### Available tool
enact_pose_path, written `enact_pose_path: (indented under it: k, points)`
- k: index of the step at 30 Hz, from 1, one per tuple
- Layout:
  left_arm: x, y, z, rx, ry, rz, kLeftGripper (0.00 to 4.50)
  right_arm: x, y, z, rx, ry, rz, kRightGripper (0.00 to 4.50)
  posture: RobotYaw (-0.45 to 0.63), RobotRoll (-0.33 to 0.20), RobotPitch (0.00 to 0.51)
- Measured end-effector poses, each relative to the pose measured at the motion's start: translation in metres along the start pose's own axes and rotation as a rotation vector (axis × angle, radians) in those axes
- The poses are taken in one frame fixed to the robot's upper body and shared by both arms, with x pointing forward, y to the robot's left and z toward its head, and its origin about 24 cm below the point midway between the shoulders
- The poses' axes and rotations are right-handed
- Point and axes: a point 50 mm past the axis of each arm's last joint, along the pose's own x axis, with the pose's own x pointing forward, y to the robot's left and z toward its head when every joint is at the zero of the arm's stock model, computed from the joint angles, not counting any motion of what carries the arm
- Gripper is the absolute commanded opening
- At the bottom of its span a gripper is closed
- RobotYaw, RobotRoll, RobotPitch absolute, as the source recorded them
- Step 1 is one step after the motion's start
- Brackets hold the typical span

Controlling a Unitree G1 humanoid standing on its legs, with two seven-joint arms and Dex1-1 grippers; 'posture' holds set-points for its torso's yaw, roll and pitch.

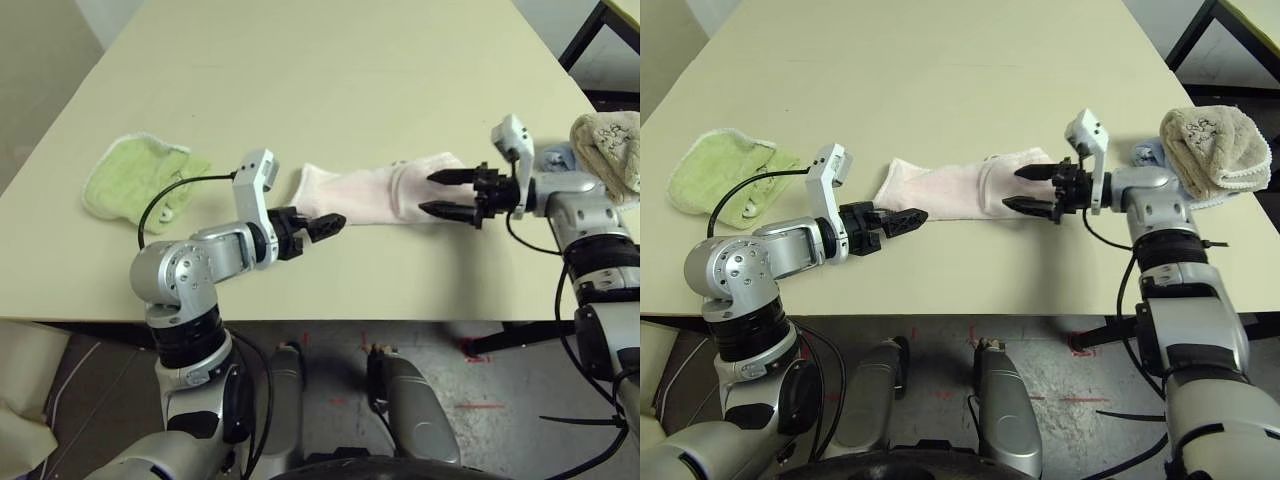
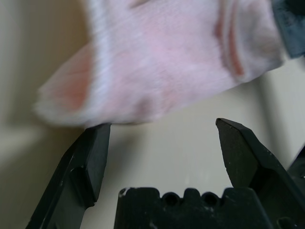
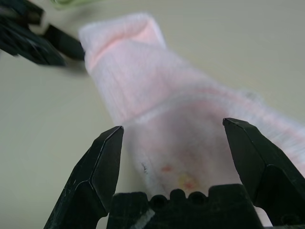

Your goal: Fold the towel and set it aside.

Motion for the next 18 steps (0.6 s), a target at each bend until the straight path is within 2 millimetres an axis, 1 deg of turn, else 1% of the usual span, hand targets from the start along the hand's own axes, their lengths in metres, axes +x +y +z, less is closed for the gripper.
enact_pose_path:
  k: [7,13,18]
  points:
    - [-0.005,0.006,0.002,0.021,0.016,0.059,4.47,0.000,0.002,0.009,-0.011,-0.031,0.017,4.50,0.12,0.000,0.175]
    - [0.002,0.002,0.007,0.000,0.015,0.096,4.47,-0.003,0.005,0.008,0.010,-0.048,0.026,4.50,0.10,0.000,0.173]
    - [0.010,0.000,0.012,-0.045,0.000,0.134,4.47,-0.018,0.004,0.015,0.005,-0.046,0.022,4.50,0.10,0.000,0.172]
